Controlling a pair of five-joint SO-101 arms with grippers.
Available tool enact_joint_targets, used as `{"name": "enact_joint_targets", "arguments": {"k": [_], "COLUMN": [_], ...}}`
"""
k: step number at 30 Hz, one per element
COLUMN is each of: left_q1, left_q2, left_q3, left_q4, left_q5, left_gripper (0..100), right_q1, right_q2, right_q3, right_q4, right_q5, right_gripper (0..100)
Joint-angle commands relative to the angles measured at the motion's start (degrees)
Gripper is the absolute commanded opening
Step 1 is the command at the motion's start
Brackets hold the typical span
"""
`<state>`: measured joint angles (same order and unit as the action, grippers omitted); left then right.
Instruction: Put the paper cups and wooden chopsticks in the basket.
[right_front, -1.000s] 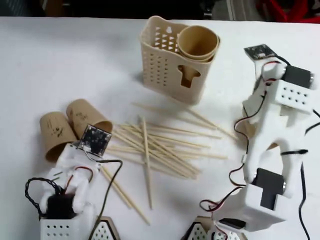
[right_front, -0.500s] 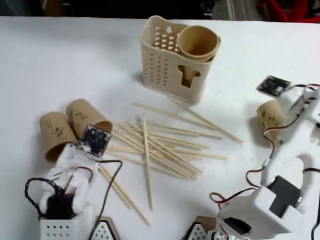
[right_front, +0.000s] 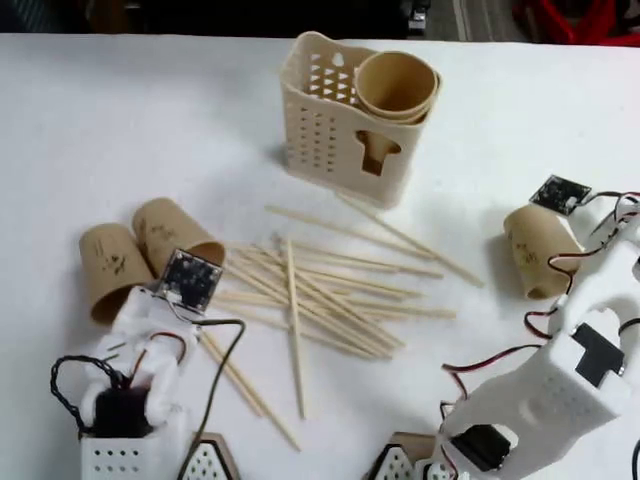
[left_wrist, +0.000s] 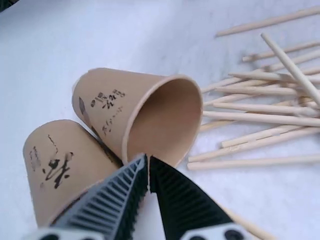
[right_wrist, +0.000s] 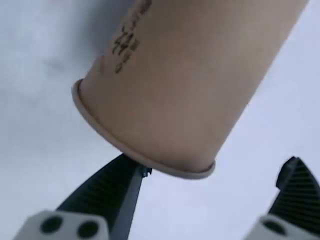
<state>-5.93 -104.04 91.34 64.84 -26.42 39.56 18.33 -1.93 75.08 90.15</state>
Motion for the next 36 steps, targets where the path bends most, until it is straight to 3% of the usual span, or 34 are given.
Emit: {"name": "enact_joint_targets", "arguments": {"k": [1, 8, 13, 20, 25, 36], "left_q1": [-0.57, -0.57, -0.57, -0.57, -0.57, -0.57], "left_q2": [-0.4, -0.4, -0.4, -0.4, -0.4, -0.4], "left_q3": [0.09, 0.09, 0.09, 0.09, 0.09, 0.09], "left_q4": [-2.73, -2.73, -2.73, -2.64, -2.64, -2.64], "left_q5": [-0.53, -0.53, -0.53, -0.53, -0.53, -0.53], "left_gripper": [3, 3, 3, 3, 3, 3], "right_q1": [-1.27, -3.91, -6.9, -9.19, -9.01, -9.45], "right_q2": [-0.57, -0.22, -0.4, -1.98, -6.99, -24.04], "right_q3": [-0.44, 0.09, 2.37, 1.93, 2.37, 2.2], "right_q4": [-0.31, -0.66, -0.84, -4.44, -4.62, 6.37], "right_q5": [-5.89, -11.69, -15.03, -23.65, -28.13, -36.04], "right_gripper": [38.2, 25.9, 24.5, 1.6, 1.9, 1.9]}}
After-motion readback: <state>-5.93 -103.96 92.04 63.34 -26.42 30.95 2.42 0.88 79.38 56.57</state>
